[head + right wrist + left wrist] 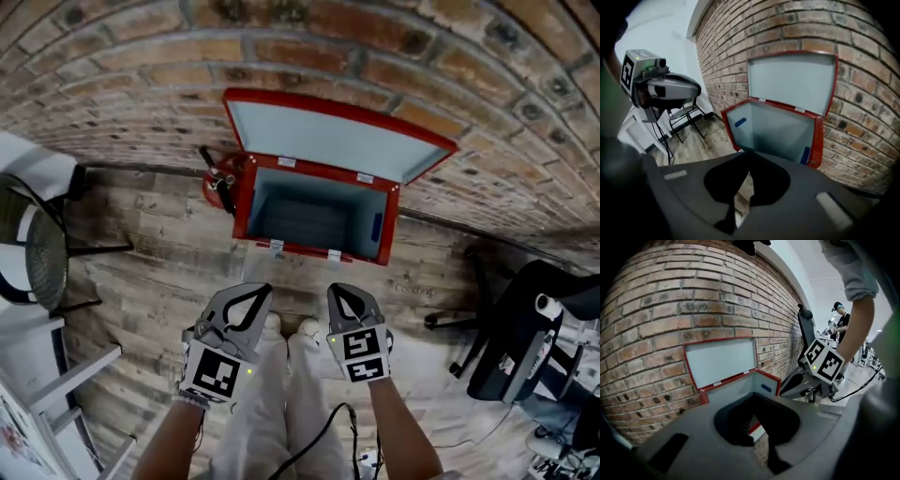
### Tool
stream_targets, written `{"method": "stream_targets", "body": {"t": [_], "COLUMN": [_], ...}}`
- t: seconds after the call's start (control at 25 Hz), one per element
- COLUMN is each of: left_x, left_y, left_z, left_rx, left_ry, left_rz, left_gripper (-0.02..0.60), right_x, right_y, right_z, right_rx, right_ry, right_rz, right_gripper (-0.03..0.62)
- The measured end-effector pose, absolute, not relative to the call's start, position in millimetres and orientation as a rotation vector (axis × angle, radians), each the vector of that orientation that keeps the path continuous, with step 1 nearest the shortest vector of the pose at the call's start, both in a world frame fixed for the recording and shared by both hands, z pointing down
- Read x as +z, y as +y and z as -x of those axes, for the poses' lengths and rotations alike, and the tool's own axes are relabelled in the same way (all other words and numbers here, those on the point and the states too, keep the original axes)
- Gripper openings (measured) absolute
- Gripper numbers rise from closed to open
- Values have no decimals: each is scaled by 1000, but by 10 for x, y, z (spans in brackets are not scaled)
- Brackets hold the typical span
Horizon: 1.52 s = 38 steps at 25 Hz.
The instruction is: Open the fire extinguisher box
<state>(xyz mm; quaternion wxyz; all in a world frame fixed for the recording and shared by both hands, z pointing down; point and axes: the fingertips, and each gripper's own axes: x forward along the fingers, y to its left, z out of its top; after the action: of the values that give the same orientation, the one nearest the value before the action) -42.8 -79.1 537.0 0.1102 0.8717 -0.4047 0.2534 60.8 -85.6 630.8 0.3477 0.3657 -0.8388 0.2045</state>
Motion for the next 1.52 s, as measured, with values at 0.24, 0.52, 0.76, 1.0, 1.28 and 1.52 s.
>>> {"method": "stream_targets", "body": {"t": [0.24,0.52,0.76,1.0,1.28,1.52], "left_x": [4441,3666,3030,2543,2131,1899], "left_y": [-804,-683,-664,-562,-537,-505], "left_z": [374,357,313,265,389,421], "left_rx": [721,732,668,664,608,590], "left_ry": [-1210,-1212,-1220,-1213,-1309,-1344], "left_rz": [-2645,-2699,-2759,-2843,-2850,-2869], "left_gripper": [0,0,-1,0,0,-1], "right_x": [5320,4336,3676,3112,2593,2285], "right_y": [-831,-838,-810,-762,-714,-668], "right_z": [-633,-699,-734,-776,-827,-824], "right_rx": [452,349,295,224,160,80], "right_ry": [-2257,-2318,-2363,-2402,-2451,-2489], "right_rz": [-983,-1050,-1114,-1169,-1240,-1242], "right_gripper": [5,5,5,5,5,5]}}
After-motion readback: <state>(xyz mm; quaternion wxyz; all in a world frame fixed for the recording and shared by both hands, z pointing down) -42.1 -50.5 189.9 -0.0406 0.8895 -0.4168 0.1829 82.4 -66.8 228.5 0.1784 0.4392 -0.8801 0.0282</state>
